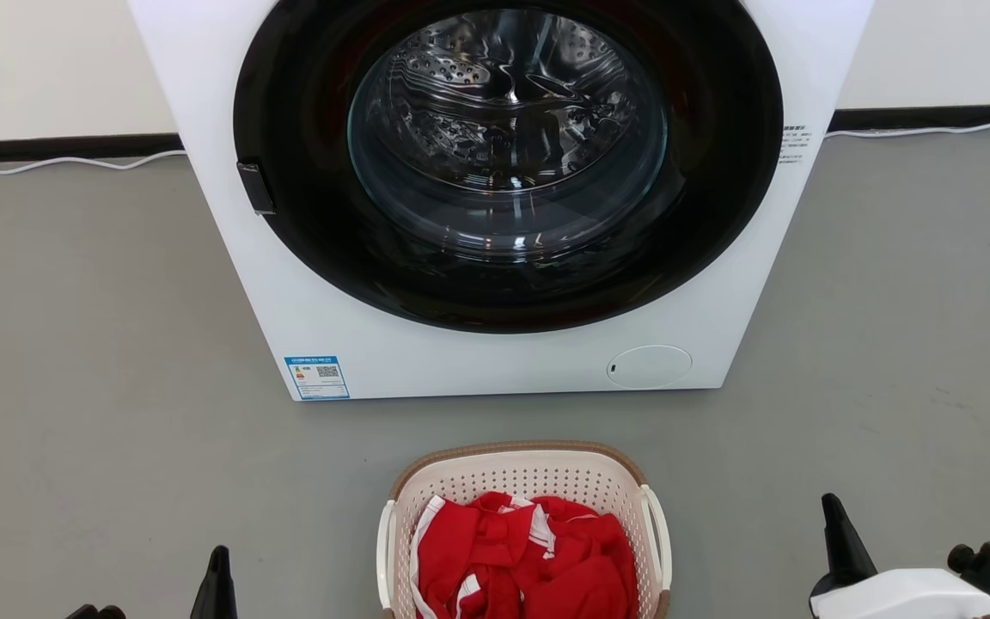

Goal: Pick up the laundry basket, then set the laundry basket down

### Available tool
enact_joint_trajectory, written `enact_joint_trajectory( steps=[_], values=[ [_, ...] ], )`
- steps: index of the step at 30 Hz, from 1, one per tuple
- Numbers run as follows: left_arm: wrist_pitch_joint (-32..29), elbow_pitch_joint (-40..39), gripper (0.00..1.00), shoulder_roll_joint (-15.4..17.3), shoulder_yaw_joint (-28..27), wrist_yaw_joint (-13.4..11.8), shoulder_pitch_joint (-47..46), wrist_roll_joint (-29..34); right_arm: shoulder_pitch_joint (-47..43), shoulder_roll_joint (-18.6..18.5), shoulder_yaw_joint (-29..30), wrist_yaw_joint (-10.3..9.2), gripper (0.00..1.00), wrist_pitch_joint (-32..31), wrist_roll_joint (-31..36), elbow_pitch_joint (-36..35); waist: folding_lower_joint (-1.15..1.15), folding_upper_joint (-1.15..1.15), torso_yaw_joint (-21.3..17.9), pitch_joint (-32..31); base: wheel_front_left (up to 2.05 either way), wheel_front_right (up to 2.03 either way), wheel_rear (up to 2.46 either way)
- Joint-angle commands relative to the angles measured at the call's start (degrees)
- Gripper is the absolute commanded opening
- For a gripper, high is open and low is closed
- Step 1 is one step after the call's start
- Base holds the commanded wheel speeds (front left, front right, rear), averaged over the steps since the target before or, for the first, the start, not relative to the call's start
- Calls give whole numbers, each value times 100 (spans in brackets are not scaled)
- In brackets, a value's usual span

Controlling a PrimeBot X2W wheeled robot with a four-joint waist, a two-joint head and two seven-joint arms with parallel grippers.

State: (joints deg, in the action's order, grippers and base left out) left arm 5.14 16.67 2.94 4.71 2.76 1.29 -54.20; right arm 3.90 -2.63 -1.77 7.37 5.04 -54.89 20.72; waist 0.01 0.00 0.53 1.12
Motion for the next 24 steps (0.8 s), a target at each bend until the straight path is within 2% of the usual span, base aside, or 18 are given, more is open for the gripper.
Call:
enact_joint_trajectory(
  steps=[1, 24],
  values=[
    [-46, -153, 0, 87, -153, 72, -274, -184, 172, -87, 0, 6, 0, -71, -196, -194, 0, 0, -1, -3, 0, 0, 0],
    [-405, -197, 0, 104, -443, 221, -444, -1590, 188, -101, 257, 9, 0, -433, -1555, -374, 0, 0, -20, -37, 0, 0, 0]
  ],
)
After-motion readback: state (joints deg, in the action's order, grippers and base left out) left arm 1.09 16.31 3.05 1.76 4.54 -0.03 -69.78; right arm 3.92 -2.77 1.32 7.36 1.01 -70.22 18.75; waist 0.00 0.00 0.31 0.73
